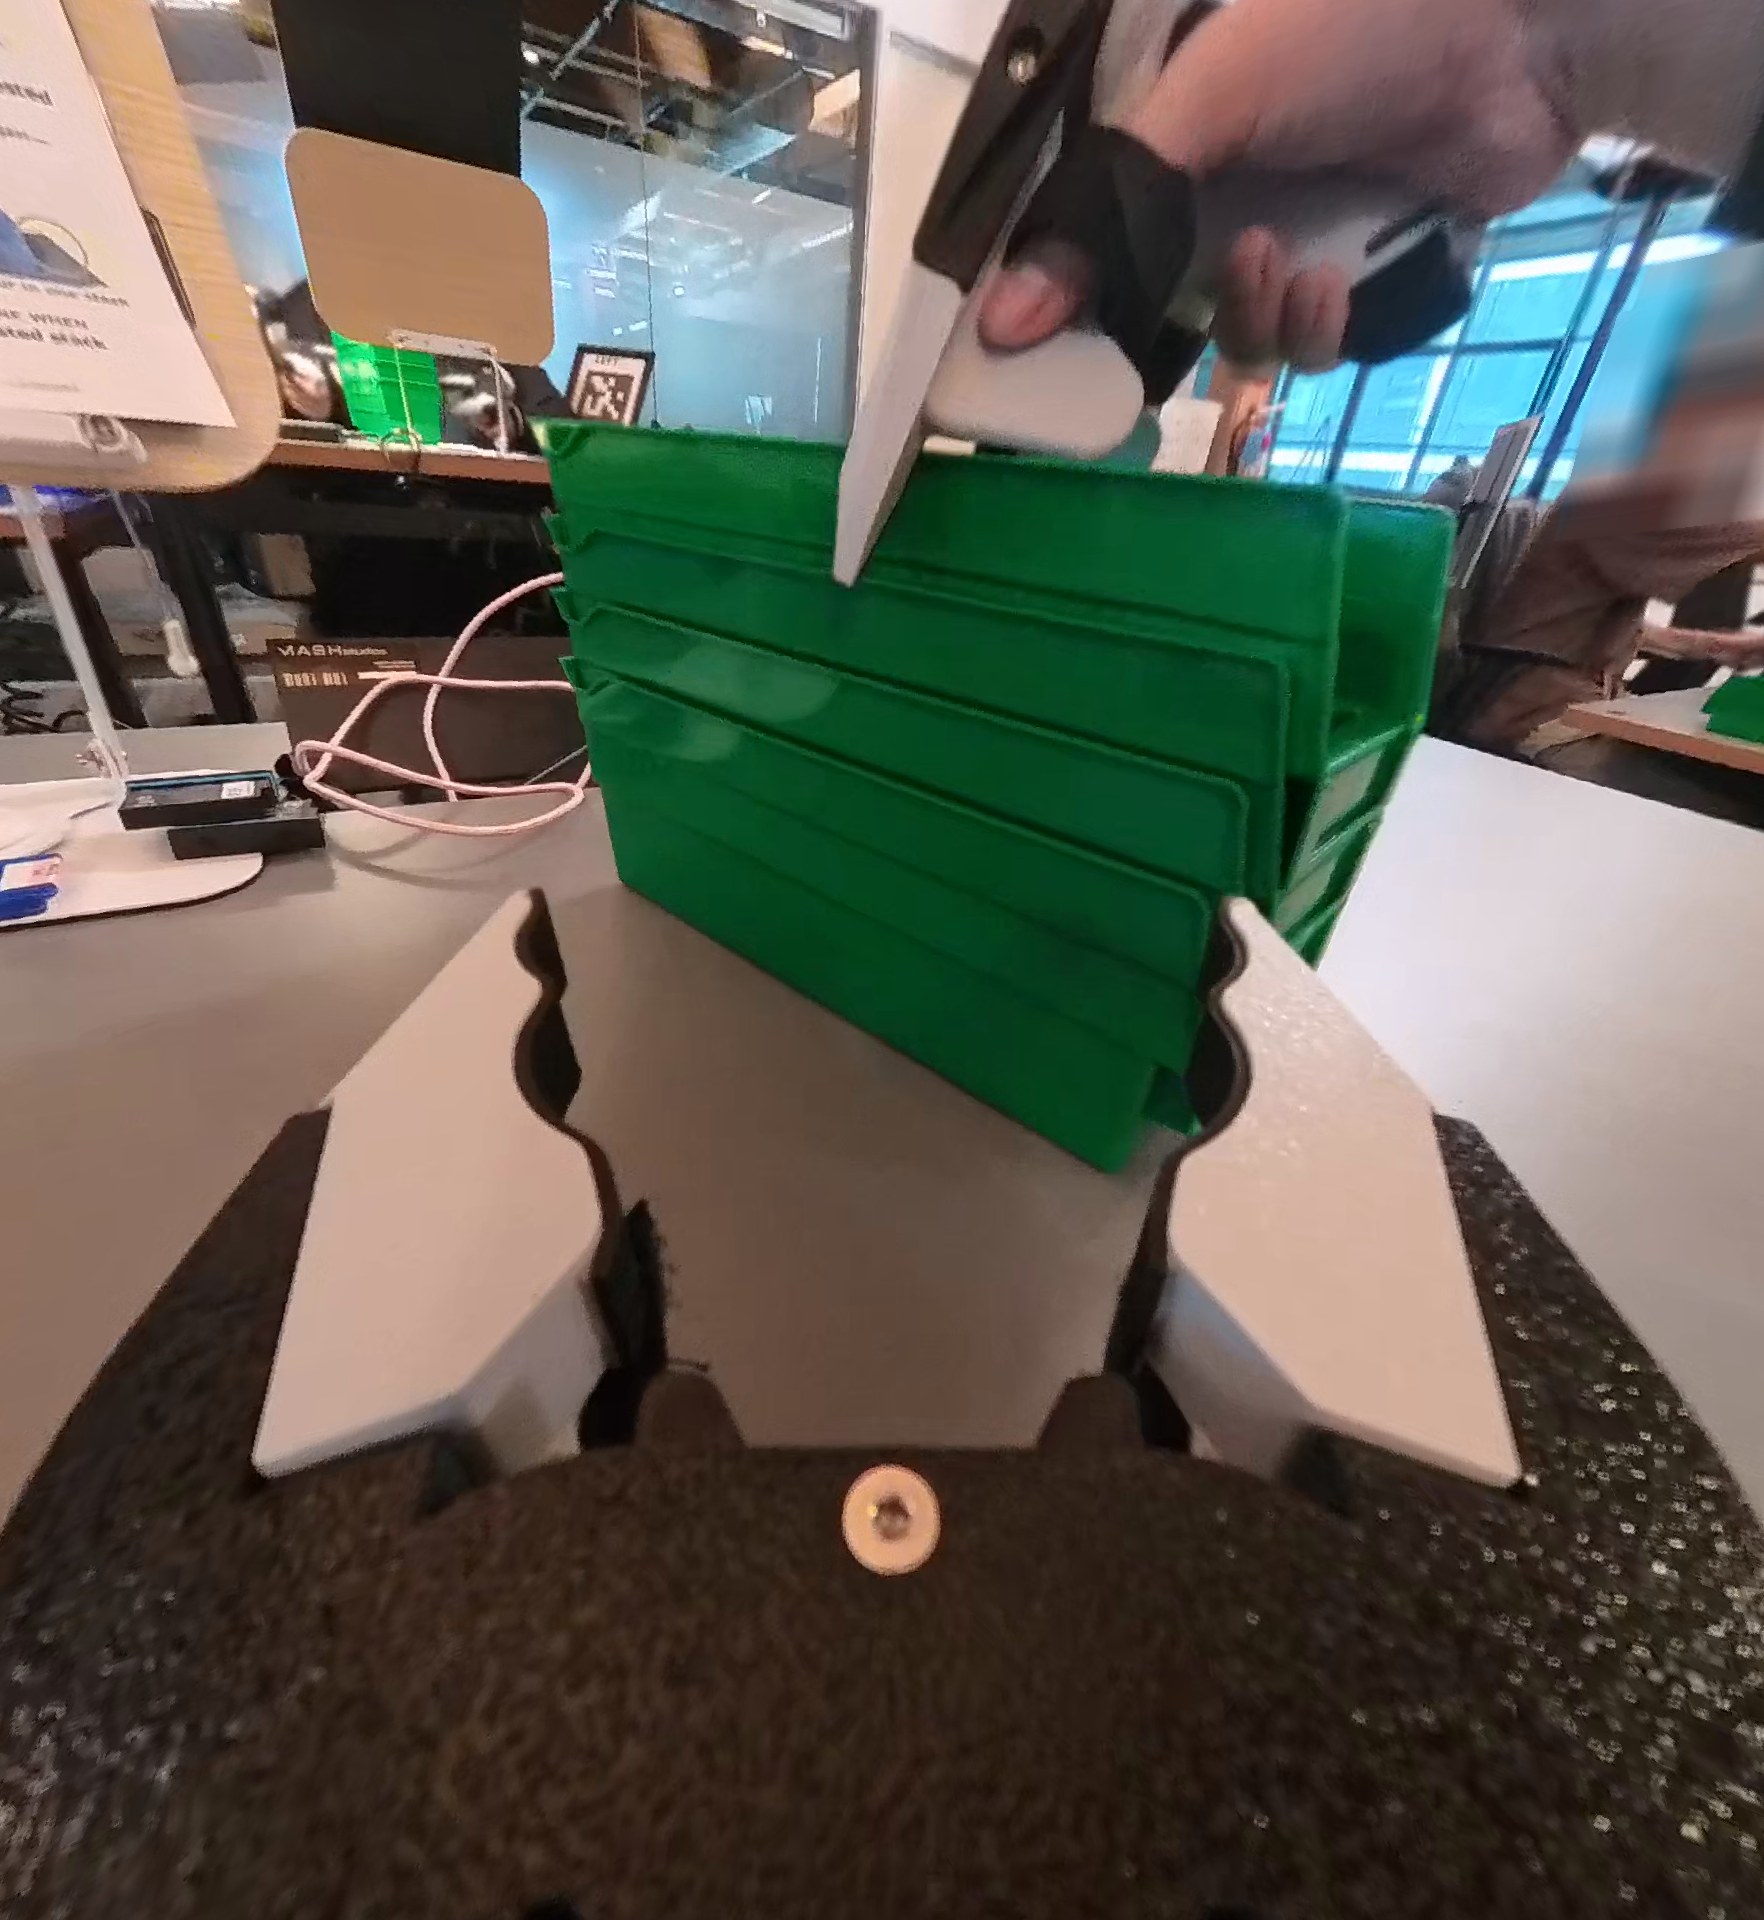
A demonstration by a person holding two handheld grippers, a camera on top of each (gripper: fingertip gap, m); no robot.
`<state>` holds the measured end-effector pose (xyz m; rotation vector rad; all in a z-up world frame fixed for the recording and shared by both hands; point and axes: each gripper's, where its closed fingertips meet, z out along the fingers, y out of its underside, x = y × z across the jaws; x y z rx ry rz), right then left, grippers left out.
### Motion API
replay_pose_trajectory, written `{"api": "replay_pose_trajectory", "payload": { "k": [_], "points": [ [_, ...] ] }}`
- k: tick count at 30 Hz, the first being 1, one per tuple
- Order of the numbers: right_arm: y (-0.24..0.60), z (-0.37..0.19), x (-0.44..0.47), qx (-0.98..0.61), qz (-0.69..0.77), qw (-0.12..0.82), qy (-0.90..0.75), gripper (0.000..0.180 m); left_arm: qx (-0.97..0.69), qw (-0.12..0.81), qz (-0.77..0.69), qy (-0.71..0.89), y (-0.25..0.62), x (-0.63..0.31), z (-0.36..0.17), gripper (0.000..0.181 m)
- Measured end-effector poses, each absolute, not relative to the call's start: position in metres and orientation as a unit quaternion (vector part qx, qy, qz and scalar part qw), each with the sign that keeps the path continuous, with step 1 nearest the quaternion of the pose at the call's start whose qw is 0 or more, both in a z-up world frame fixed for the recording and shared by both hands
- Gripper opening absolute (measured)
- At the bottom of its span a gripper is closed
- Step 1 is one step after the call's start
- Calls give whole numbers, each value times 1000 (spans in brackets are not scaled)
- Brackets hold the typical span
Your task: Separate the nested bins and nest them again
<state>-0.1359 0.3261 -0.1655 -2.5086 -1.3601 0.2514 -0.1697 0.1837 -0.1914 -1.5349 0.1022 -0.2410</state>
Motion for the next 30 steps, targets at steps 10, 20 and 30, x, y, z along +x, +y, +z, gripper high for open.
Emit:
{"api": "replay_pose_trajectory", "payload": {
  "k": [10, 20, 30],
  "points": [
    [330, -158, -139, -880, 90, 144, -444, 112, -693, 711, -119, 36, 185, -172, -195, 118],
    [331, -141, -135, -884, 71, 144, -438, 116, -700, 701, -135, 25, 188, -173, -201, 118],
    [348, -49, -108, -869, 127, 220, -425, 110, -707, 692, -147, 21, 188, -173, -206, 118]
  ]
}}
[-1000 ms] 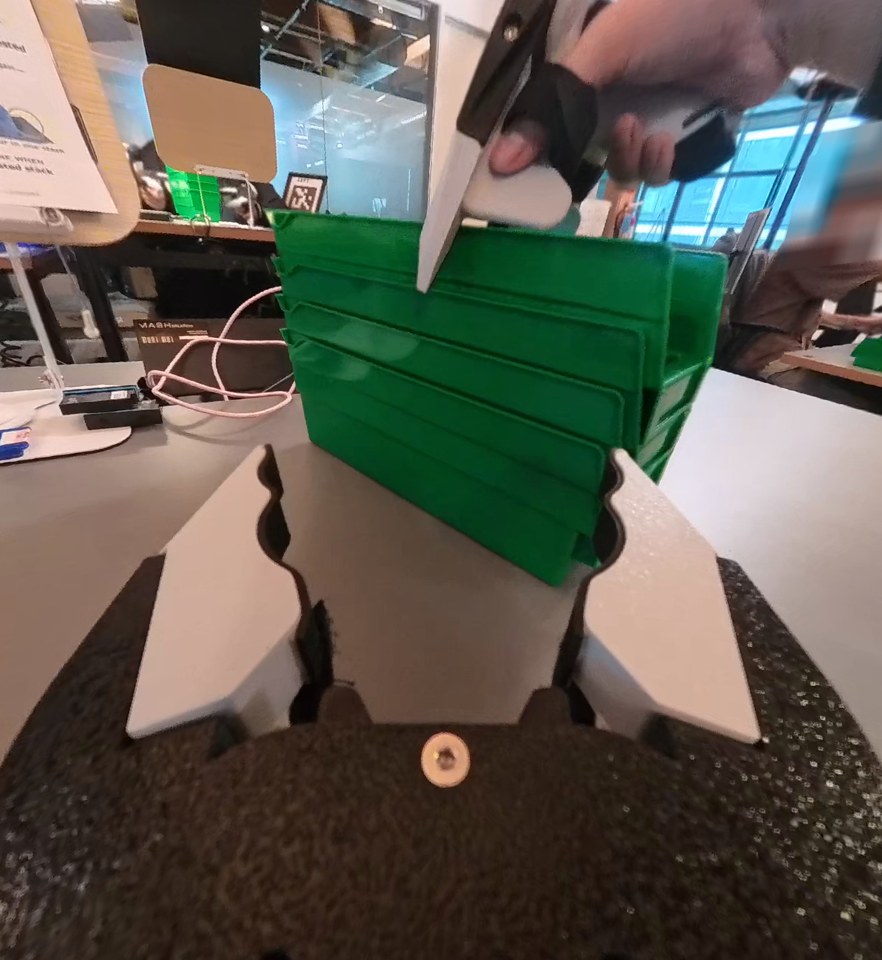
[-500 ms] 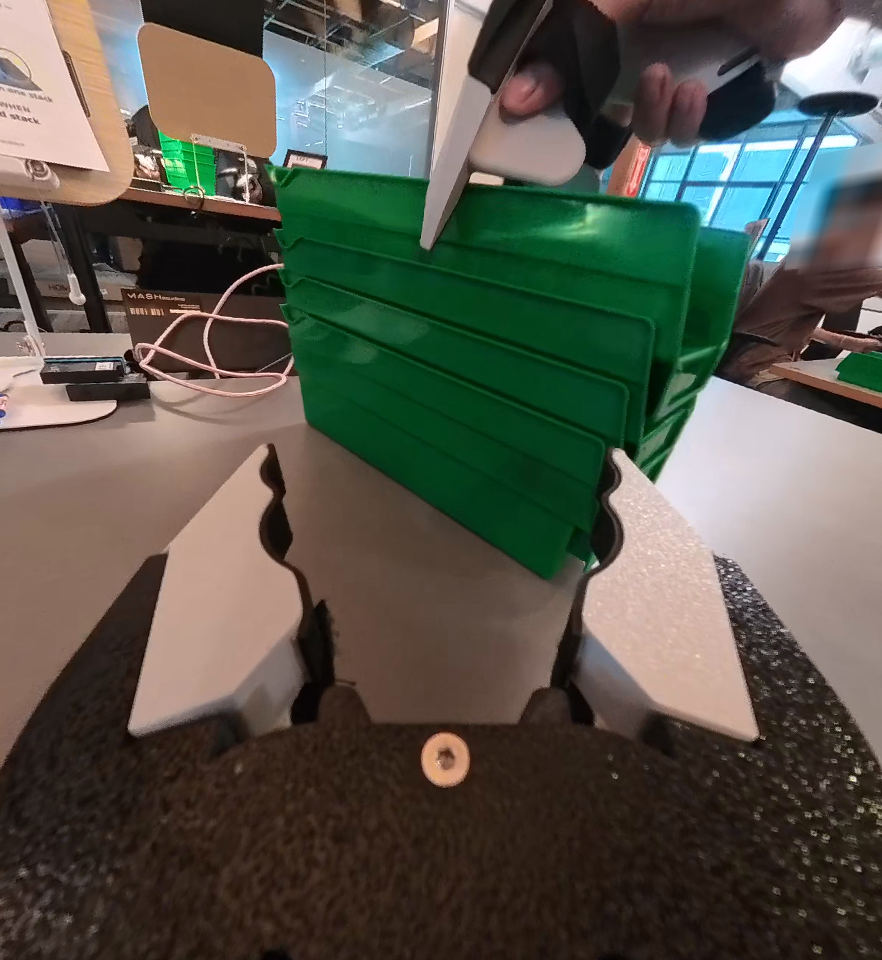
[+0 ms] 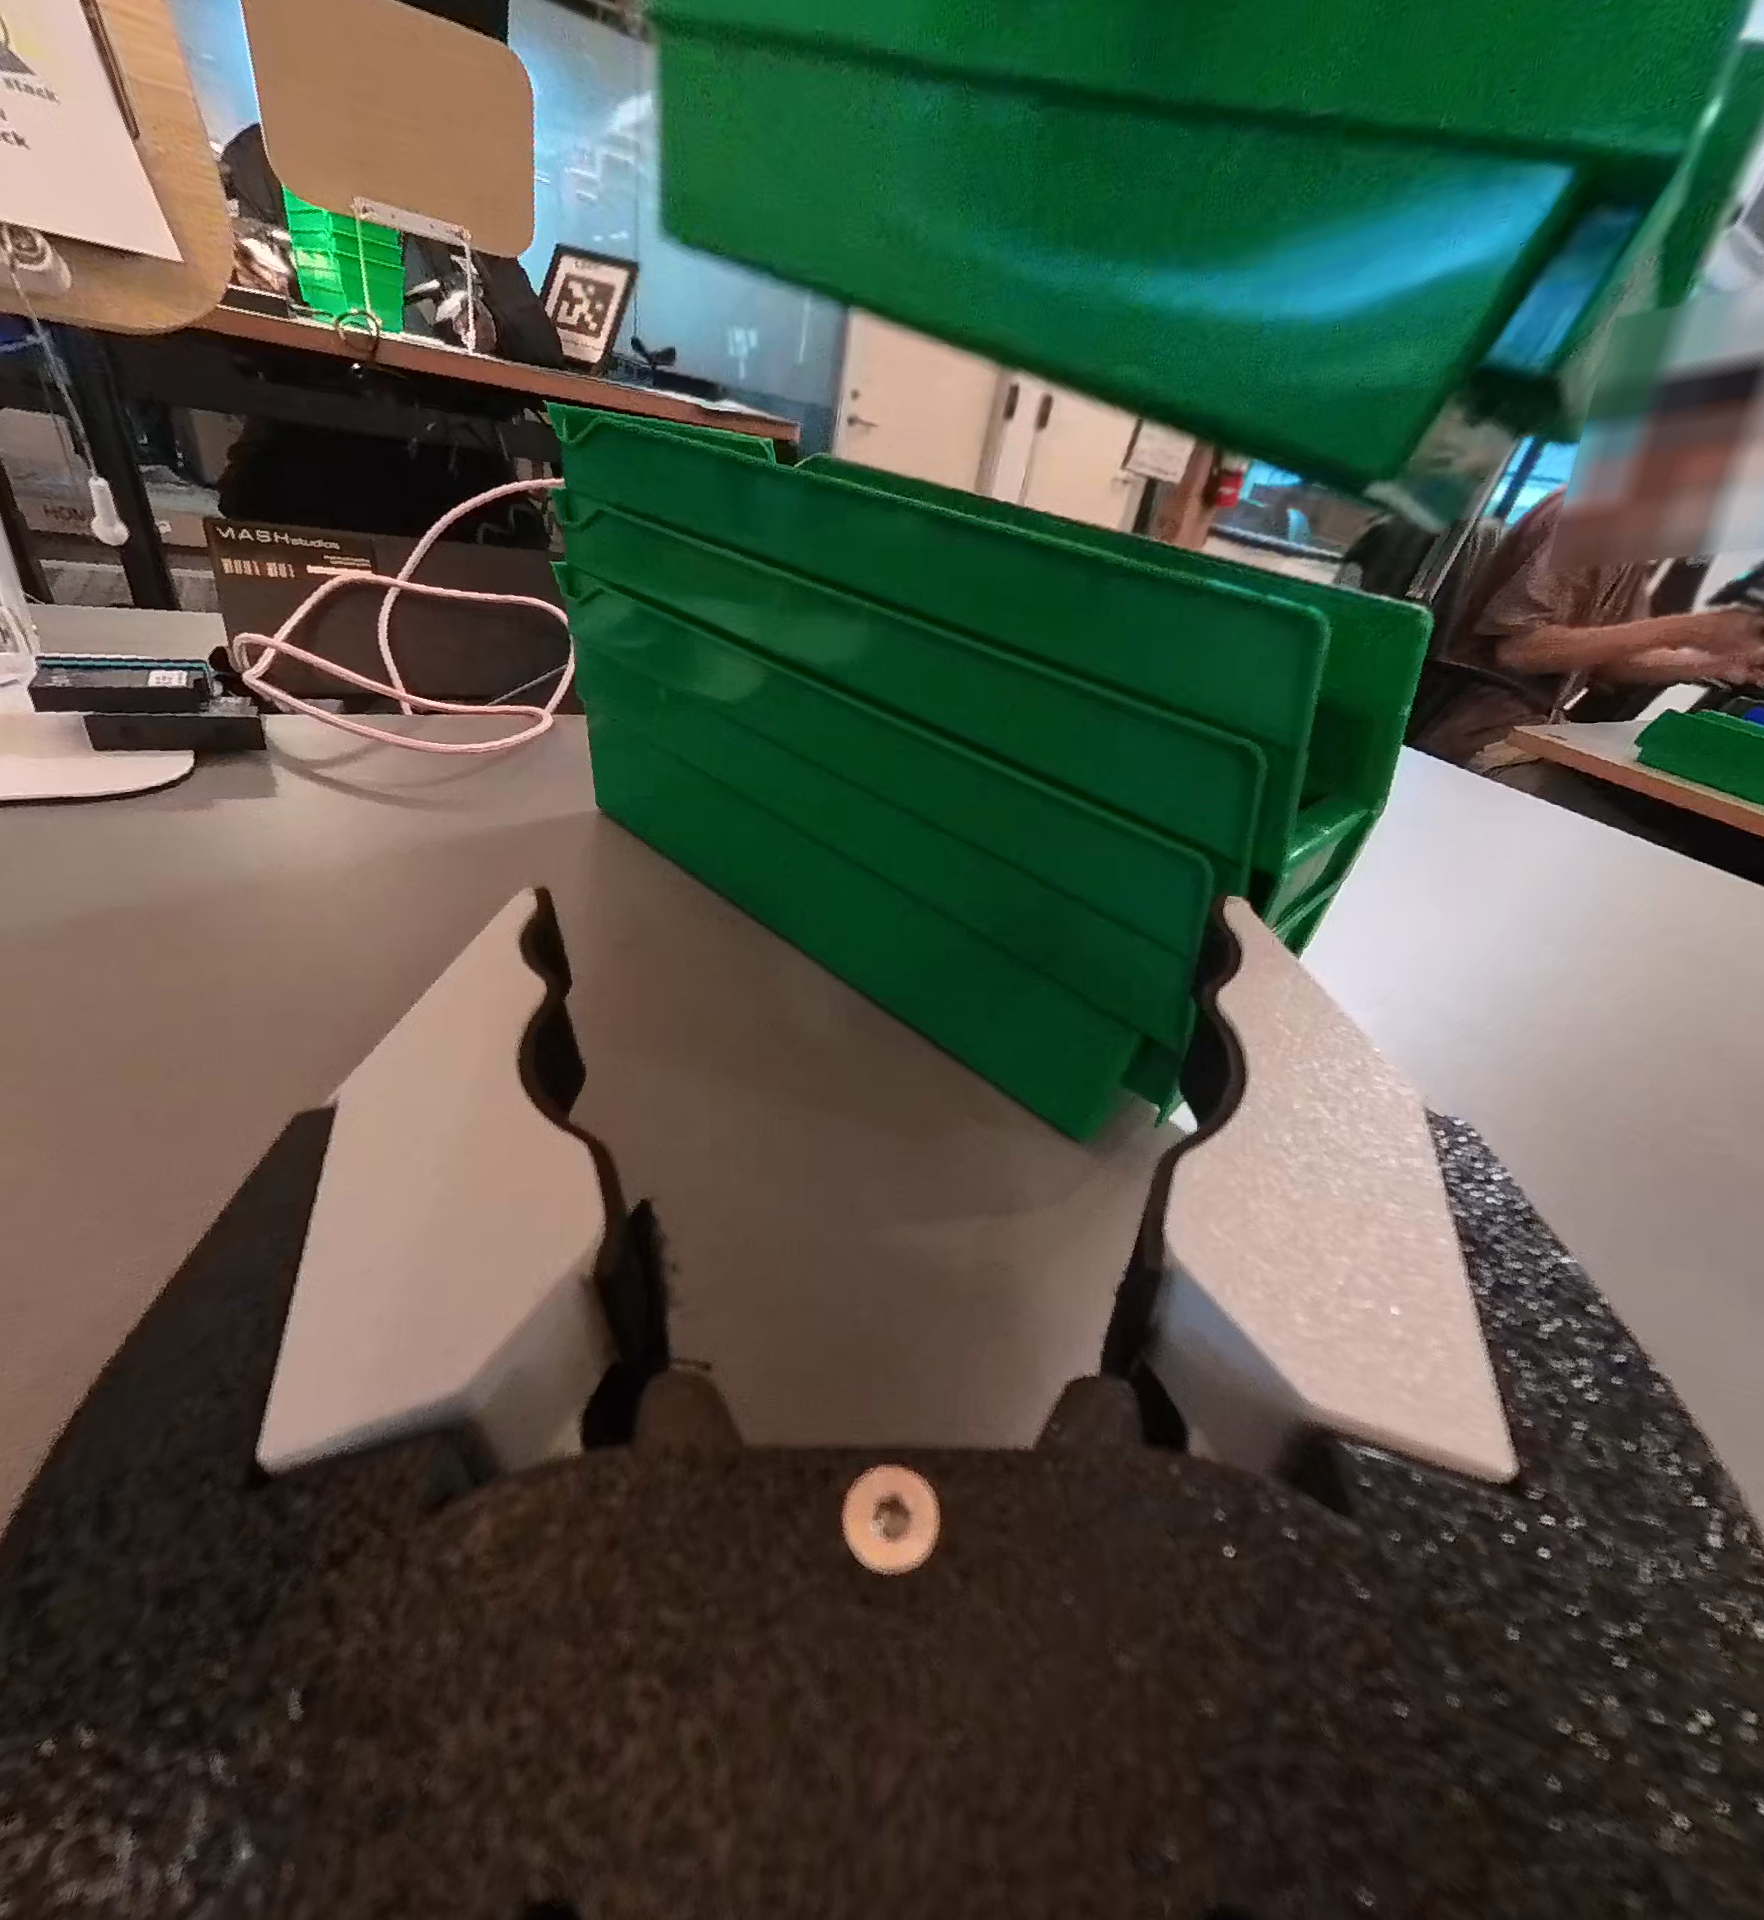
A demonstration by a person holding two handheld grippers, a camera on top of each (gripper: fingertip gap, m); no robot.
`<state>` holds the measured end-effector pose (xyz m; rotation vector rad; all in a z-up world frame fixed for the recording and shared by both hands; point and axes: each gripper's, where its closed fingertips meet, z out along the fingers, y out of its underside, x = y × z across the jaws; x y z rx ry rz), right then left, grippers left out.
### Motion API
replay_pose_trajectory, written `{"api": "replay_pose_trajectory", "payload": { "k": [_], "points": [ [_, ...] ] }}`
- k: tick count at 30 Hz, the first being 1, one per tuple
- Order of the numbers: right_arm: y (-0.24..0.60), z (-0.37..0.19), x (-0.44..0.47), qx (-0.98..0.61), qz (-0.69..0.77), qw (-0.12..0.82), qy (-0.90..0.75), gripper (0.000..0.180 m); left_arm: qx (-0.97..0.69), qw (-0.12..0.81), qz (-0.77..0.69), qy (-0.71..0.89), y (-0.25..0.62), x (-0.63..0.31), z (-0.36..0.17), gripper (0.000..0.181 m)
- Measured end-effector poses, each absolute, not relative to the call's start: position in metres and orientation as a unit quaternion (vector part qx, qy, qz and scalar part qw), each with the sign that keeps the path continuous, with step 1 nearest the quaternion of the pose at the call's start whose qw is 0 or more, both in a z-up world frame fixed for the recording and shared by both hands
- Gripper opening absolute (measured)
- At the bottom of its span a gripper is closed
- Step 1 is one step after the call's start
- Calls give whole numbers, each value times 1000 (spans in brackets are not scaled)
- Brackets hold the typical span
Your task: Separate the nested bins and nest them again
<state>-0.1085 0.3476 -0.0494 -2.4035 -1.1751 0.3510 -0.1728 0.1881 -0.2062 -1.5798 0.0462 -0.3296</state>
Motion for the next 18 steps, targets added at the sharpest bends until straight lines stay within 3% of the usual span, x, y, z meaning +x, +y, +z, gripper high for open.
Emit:
{"api": "replay_pose_trajectory", "payload": {
  "k": [4, 7, 18],
  "points": [
    [378, -22, -33, -879, 103, 250, -394, 109, -700, 697, -155, 10, 186, -177, -204, 118],
    [405, -36, 43, -900, 79, 250, -348, 109, -694, 702, -160, -1, 184, -180, -202, 120],
    [471, -204, 291, -964, 22, 173, -201, 110, -694, 701, -161, -18, 186, -186, -204, 122]
  ]
}}
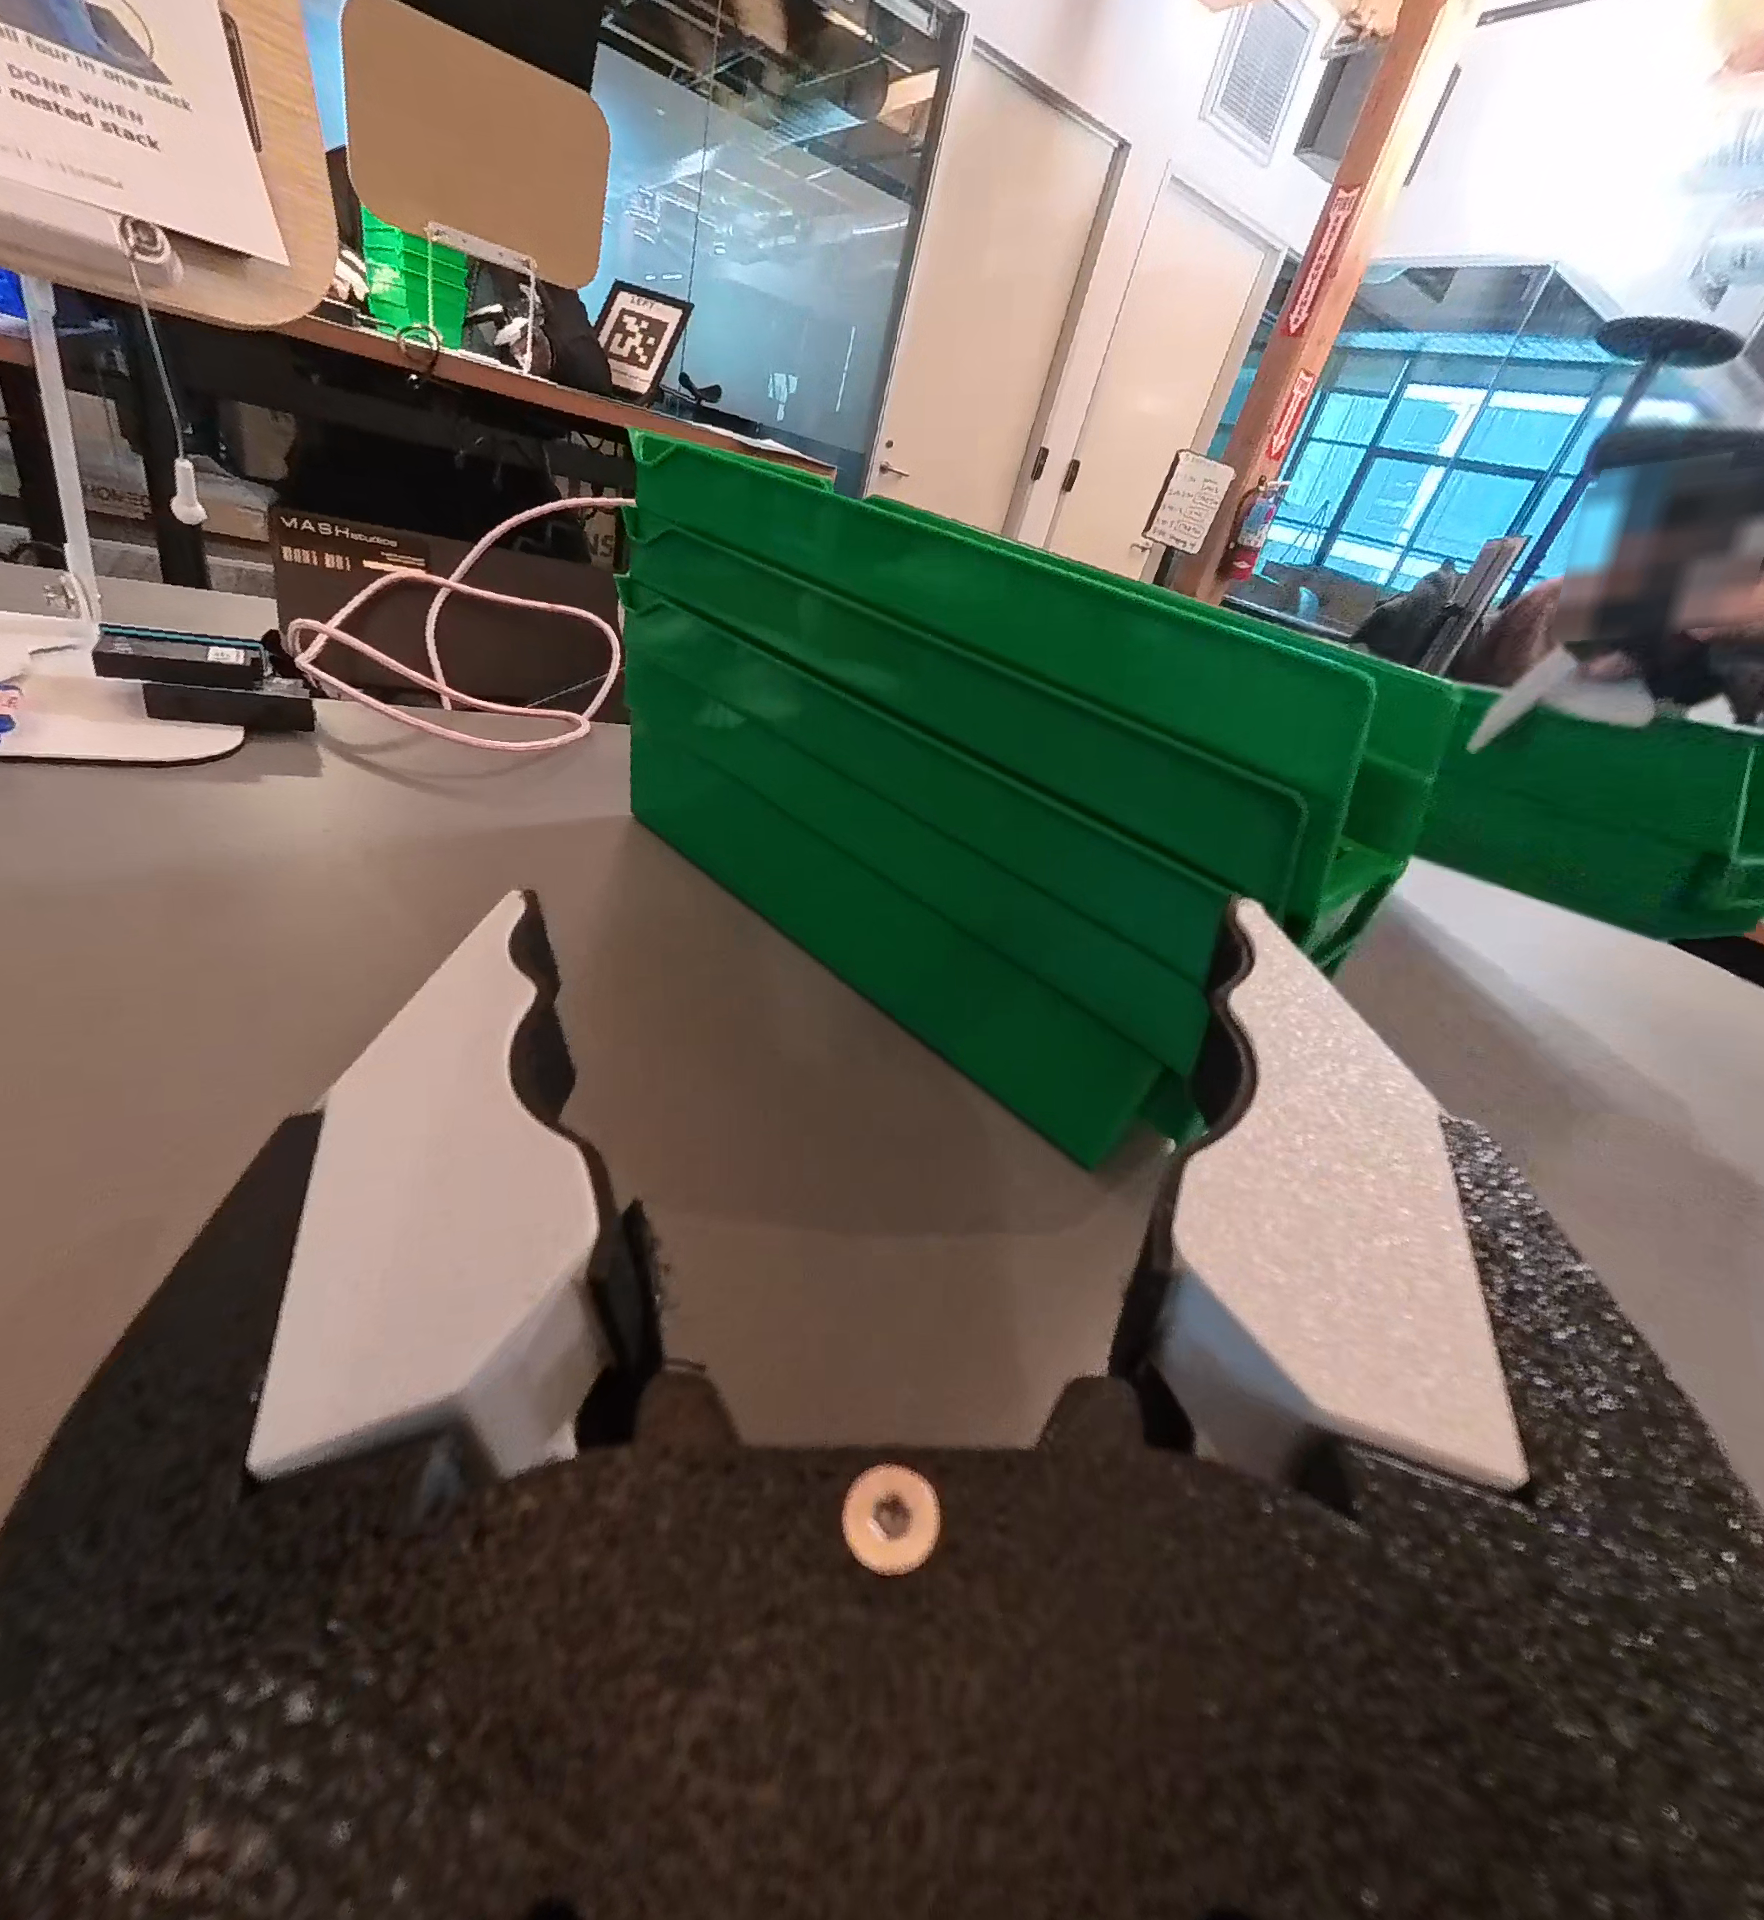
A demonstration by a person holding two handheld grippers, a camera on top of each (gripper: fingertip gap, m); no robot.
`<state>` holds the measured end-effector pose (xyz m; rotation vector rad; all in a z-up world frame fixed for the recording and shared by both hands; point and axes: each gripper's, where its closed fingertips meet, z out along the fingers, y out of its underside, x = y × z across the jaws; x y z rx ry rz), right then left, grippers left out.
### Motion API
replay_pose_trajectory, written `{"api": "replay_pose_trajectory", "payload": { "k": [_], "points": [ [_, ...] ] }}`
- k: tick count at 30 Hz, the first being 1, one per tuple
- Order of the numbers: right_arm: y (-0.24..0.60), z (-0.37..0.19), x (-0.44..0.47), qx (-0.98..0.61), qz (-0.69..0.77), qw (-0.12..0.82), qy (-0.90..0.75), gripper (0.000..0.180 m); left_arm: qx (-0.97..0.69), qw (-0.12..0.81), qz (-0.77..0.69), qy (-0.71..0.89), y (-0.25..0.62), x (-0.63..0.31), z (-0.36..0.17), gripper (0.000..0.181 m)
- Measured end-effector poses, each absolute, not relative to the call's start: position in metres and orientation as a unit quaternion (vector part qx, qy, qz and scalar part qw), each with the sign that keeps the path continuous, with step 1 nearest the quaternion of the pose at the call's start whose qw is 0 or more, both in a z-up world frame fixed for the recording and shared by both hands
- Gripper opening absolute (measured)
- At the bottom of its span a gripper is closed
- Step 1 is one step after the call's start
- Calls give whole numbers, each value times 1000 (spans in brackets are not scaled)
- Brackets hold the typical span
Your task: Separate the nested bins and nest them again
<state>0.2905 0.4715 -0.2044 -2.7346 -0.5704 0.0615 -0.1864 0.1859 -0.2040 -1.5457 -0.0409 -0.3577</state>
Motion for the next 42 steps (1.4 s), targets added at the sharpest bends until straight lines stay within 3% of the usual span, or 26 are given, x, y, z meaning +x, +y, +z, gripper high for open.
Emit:
{"api": "replay_pose_trajectory", "payload": {
  "k": [5, 9, 12, 16, 19, 23, 29, 34, 42],
  "points": [
    [488, -237, 324, -964, 41, 187, -185, 112, -689, 706, -162, -25, 184, -188, -202, 122],
    [491, -241, 330, -962, 30, 194, -190, 139, -688, 706, -165, -32, 184, -191, -203, 123],
    [504, -185, 298, -934, 65, 286, -206, 140, -693, 700, -167, -39, 186, -192, -206, 126],
    [472, -103, 165, -863, 227, 341, -295, 133, -688, 707, -156, -54, 184, -197, -204, 128],
    [418, -86, 55, -819, 290, 299, -394, 133, -682, 714, -145, -67, 181, -202, -202, 131],
    [354, -125, -40, -813, 259, 170, -494, 132, -714, 690, -109, -53, 175, -195, -213, 126],
    [327, -152, -118, -824, 239, 123, -499, 139, -720, 688, -90, 16, 173, -164, -213, 123],
    [329, -185, -128, -846, 120, 77, -515, 151, -707, 693, -141, 2, 184, -162, -206, 124],
    [330, -180, -134, -856, 99, 63, -504, 112, -737, 664, -122, -11, 196, -167, -219, 119]
  ]
}}
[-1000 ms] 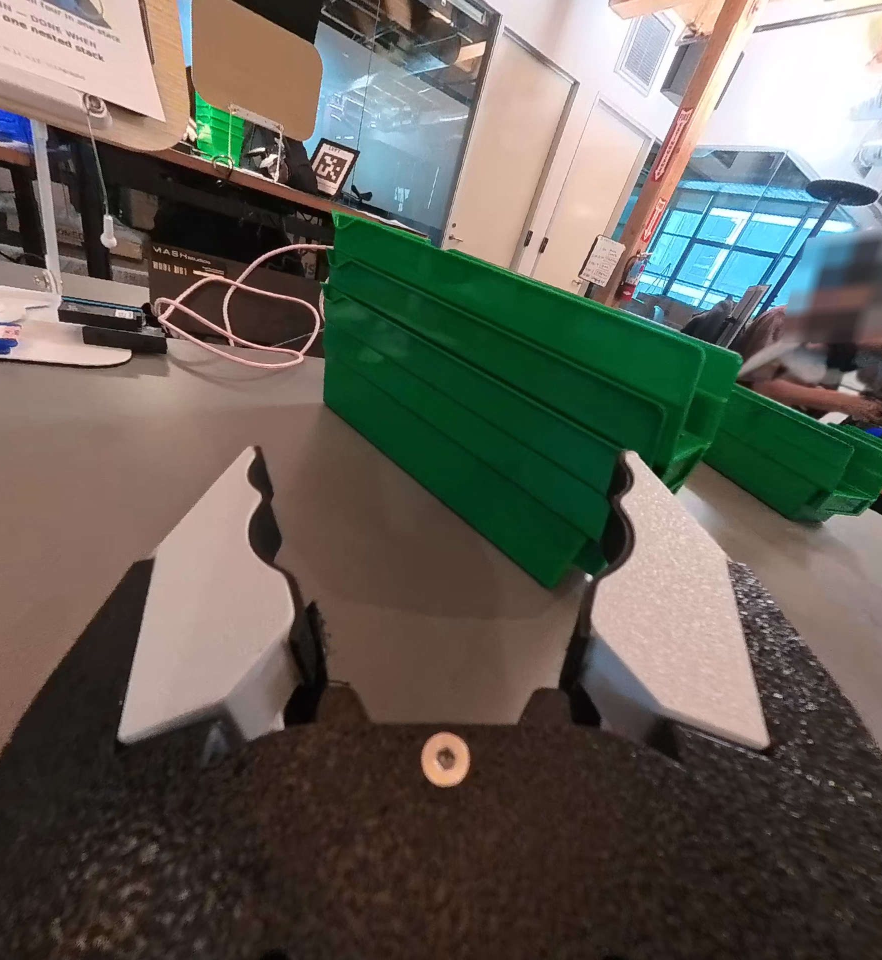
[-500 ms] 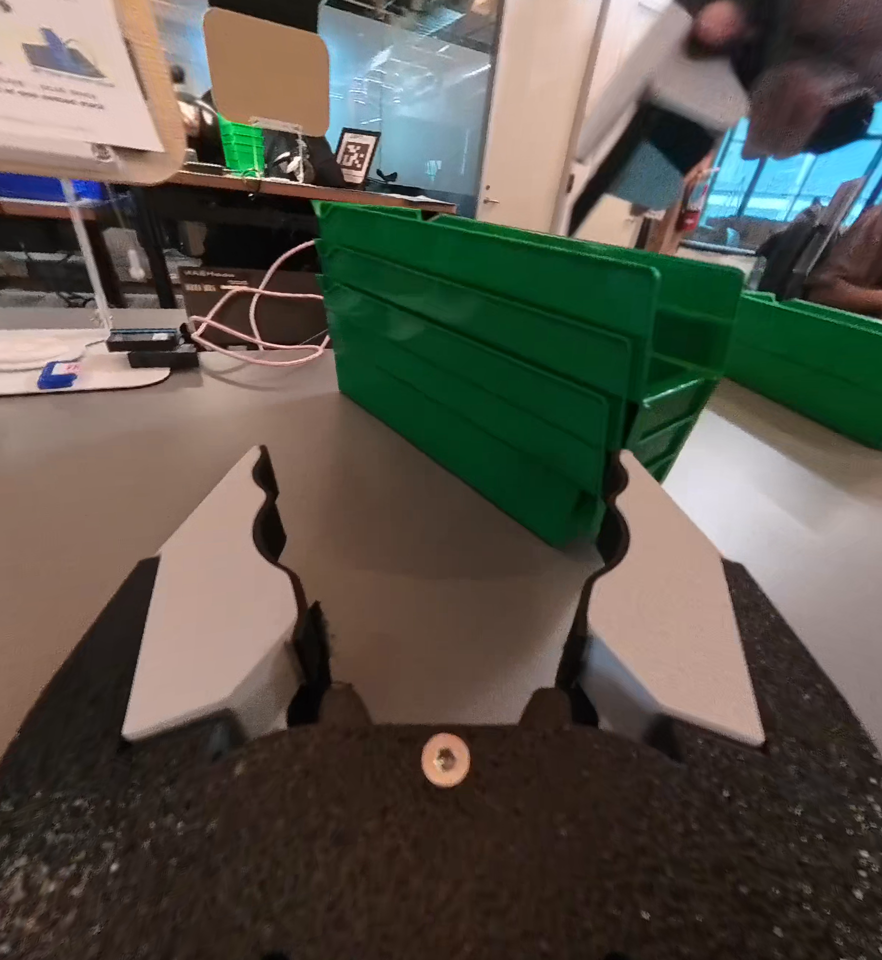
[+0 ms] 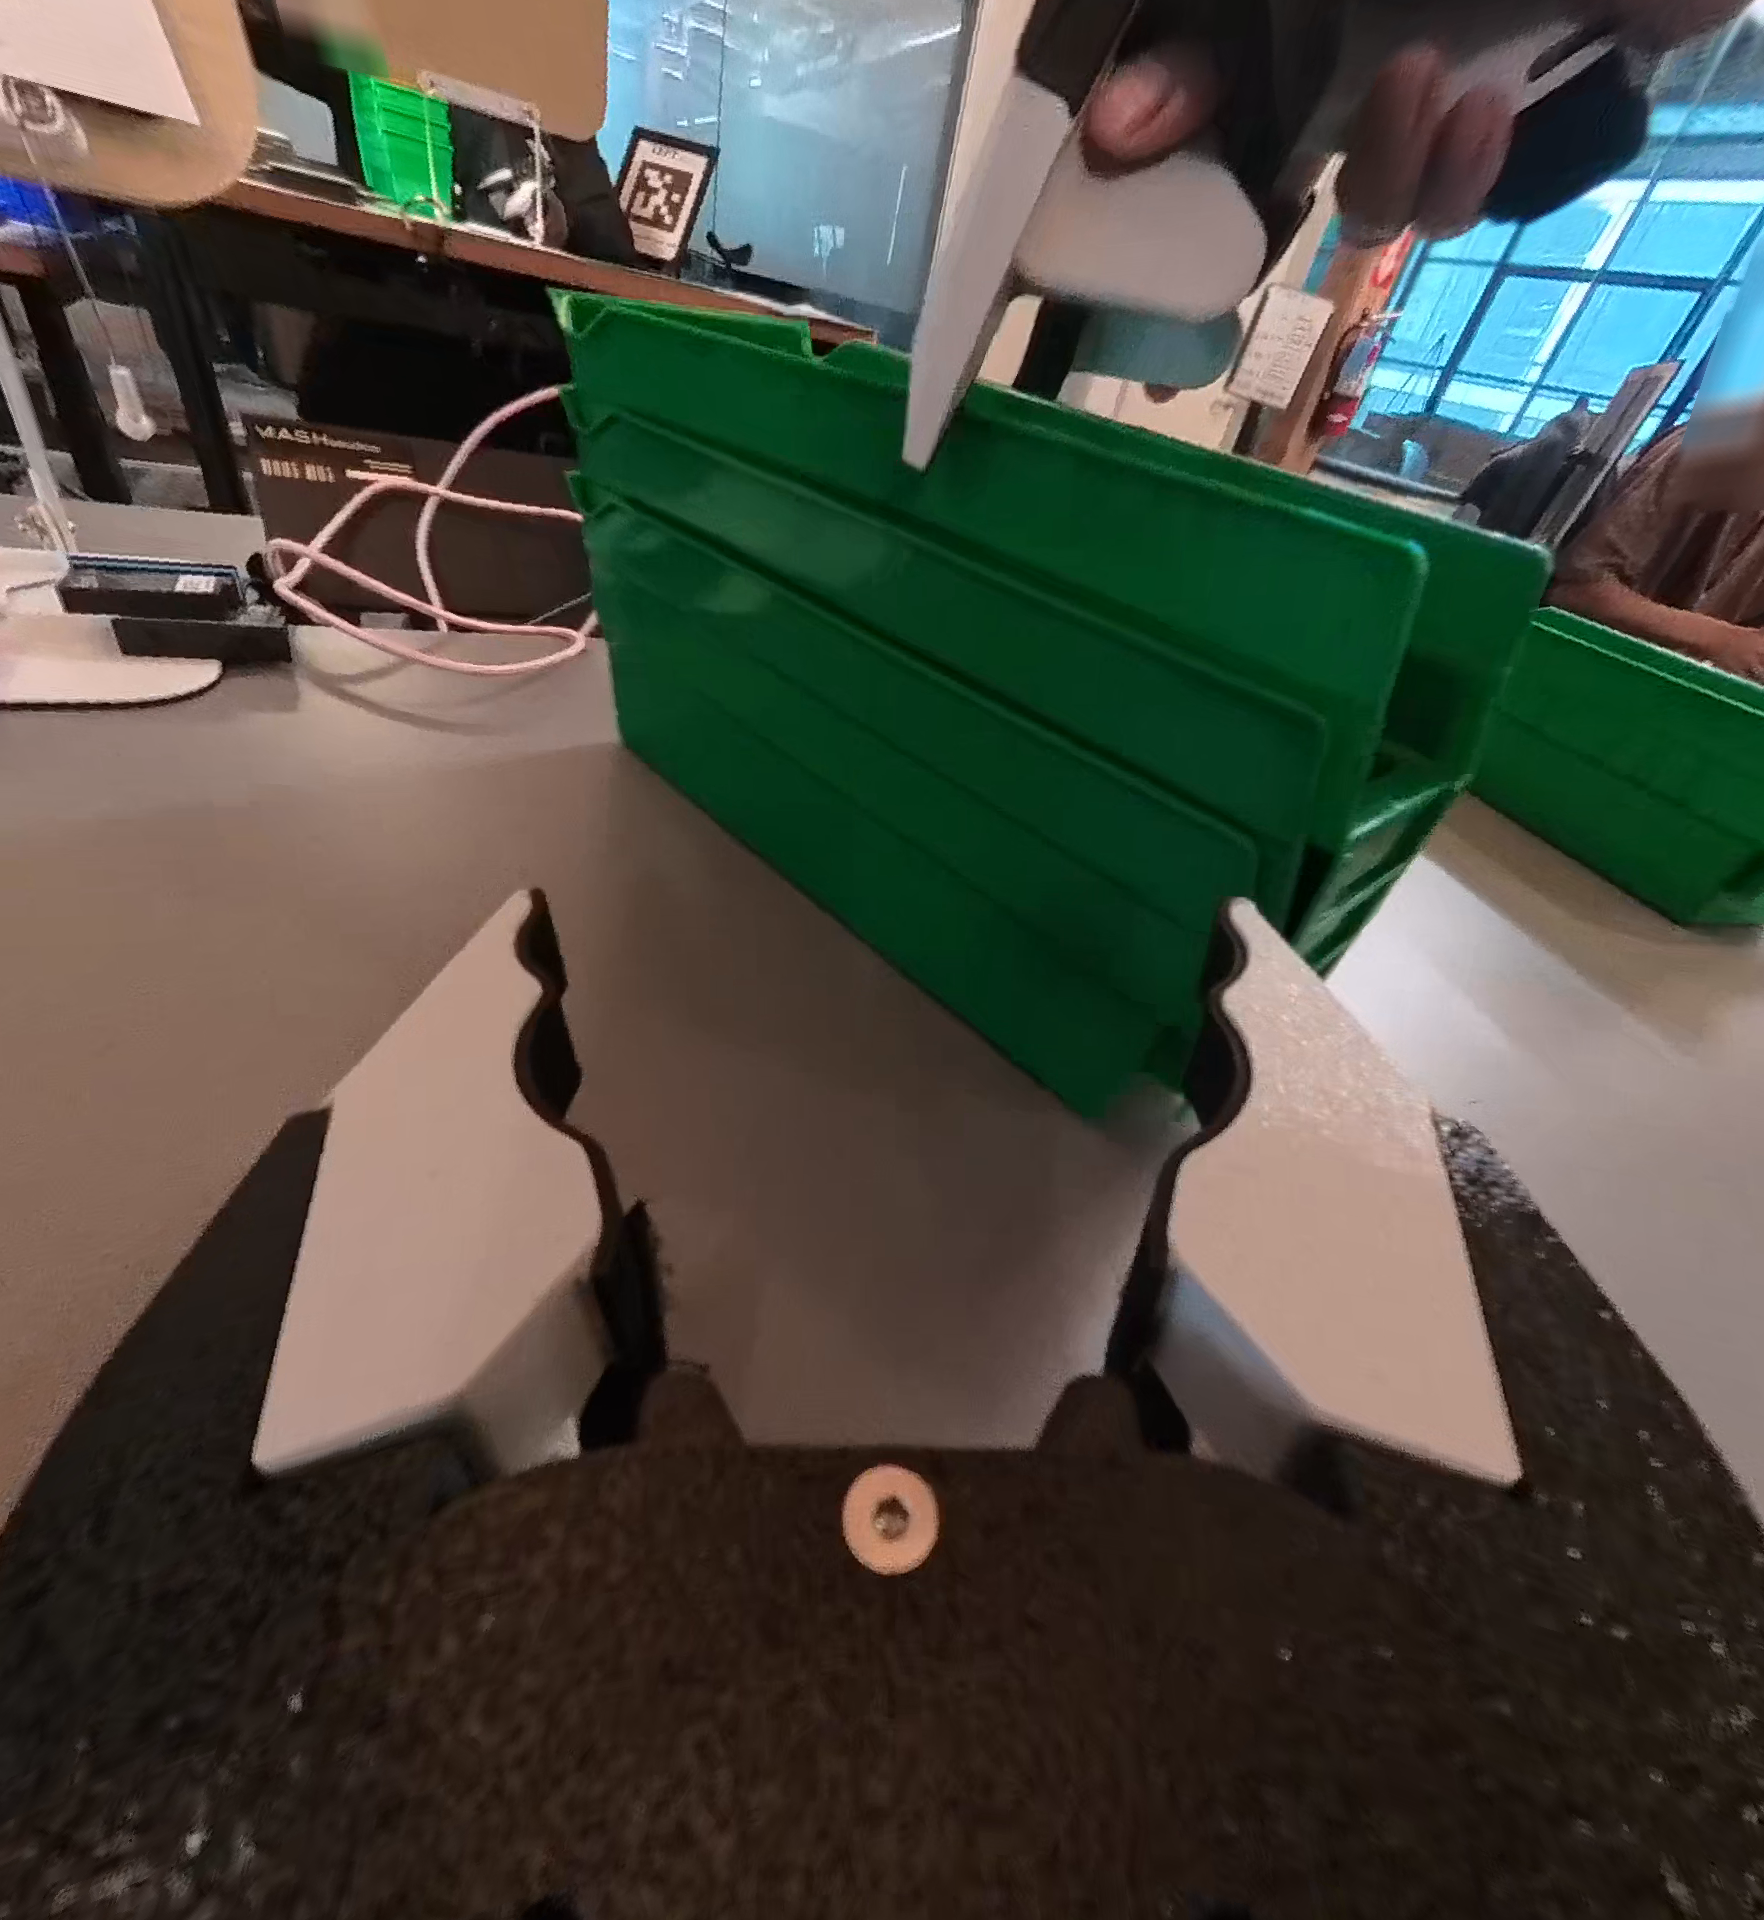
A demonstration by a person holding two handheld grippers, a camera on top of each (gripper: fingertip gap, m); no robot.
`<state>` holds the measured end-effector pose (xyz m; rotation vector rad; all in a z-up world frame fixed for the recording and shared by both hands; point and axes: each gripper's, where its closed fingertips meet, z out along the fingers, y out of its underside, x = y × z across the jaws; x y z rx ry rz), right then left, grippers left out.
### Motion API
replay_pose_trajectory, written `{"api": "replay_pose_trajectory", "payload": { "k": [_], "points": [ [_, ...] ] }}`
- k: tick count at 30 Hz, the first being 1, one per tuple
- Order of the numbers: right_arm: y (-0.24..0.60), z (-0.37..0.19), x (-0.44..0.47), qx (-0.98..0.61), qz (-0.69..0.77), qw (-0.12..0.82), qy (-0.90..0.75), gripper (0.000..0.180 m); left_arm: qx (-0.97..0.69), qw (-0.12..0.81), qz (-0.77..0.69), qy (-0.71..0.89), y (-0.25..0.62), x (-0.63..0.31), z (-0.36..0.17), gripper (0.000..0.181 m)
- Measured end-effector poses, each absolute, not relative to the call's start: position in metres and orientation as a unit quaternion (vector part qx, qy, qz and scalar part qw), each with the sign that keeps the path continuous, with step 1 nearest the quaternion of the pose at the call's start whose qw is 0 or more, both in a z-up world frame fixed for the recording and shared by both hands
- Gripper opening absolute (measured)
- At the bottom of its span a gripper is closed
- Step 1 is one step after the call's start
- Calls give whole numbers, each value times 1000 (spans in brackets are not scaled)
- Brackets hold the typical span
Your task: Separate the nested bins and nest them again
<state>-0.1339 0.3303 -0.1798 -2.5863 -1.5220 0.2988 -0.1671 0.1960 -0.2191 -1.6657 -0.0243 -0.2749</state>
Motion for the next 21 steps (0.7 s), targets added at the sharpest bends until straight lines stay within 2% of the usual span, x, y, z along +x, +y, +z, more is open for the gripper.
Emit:
{"api": "replay_pose_trajectory", "payload": {
  "k": [7, 11, 21],
  "points": [
    [338, -162, -127, -848, 67, 109, -515, 103, -727, 675, -121, -41, 193, -181, -216, 120],
    [339, -163, -121, -863, 111, 86, -485, 101, -729, 673, -120, -34, 193, -179, -217, 119],
    [312, -174, -162, -818, 170, 75, -544, 108, -731, 663, -156, -37, 196, -174, -220, 119]
  ]
}}
